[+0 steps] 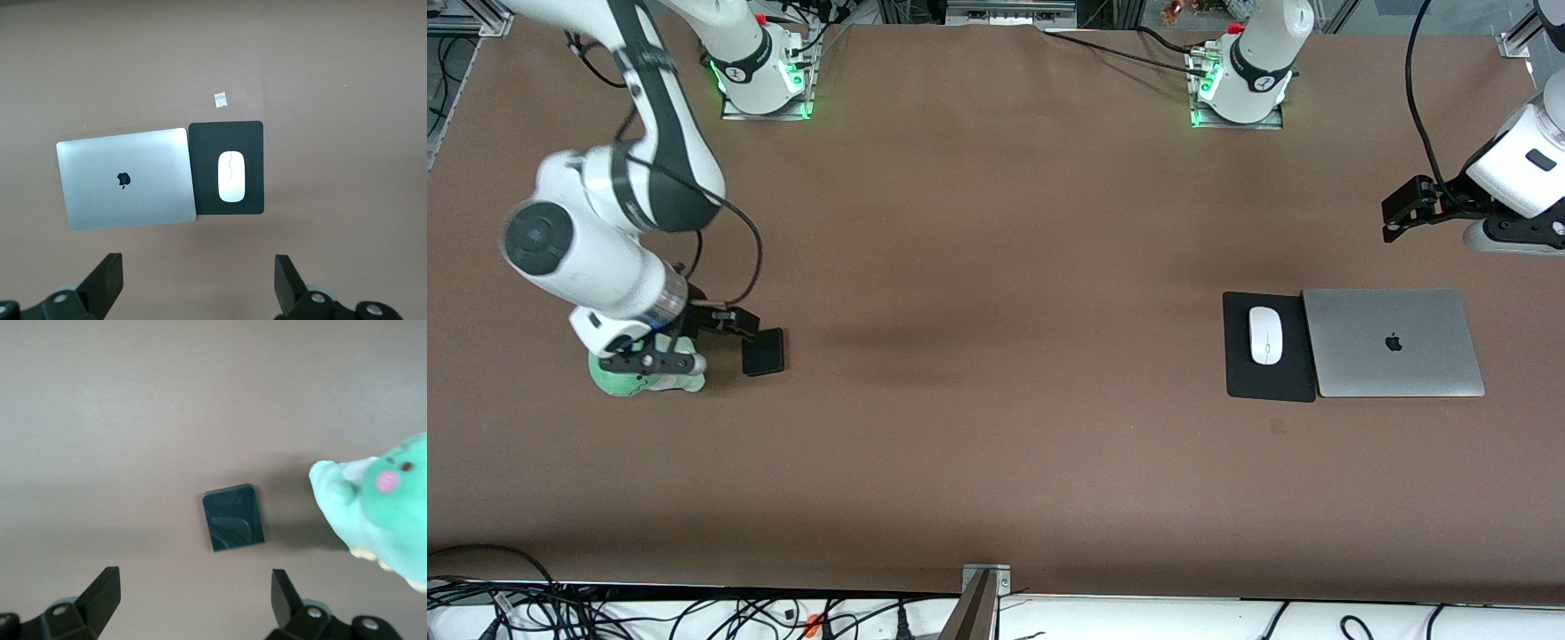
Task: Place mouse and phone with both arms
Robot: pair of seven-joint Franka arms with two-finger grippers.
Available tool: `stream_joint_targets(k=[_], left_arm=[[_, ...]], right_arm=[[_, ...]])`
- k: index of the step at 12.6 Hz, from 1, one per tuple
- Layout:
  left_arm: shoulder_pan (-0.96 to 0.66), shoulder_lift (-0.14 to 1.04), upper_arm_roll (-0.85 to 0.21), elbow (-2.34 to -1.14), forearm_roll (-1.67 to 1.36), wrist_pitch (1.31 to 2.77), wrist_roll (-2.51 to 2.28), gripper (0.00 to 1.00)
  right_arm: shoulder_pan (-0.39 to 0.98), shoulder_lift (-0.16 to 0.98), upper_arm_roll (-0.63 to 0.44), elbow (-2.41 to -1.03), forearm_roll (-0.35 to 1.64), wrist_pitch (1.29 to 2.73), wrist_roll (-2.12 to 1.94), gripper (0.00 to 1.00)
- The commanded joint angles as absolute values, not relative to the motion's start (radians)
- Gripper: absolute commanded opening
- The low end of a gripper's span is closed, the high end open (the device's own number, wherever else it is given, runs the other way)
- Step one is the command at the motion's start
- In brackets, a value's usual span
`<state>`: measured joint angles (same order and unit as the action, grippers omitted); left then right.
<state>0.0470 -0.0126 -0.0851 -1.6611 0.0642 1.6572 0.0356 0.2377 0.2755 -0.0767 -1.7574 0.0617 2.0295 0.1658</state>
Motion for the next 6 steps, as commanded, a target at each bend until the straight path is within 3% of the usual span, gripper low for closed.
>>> stream_joint_targets(k=[1,6], left_arm=[[0.052,-0.018,-0.084,-1.646,0.046,1.634,0.055,1.0],[0.052,-0.017,-0.084,-1.646,0.046,1.637,0.054,1.0]], right_arm=[[0.233,0.175,-0.075,-1.752,0.074,1.901,0.181,1.0],[0.232,0.049,-0.081,-1.747,0.074,1.77,0.172,1.0]])
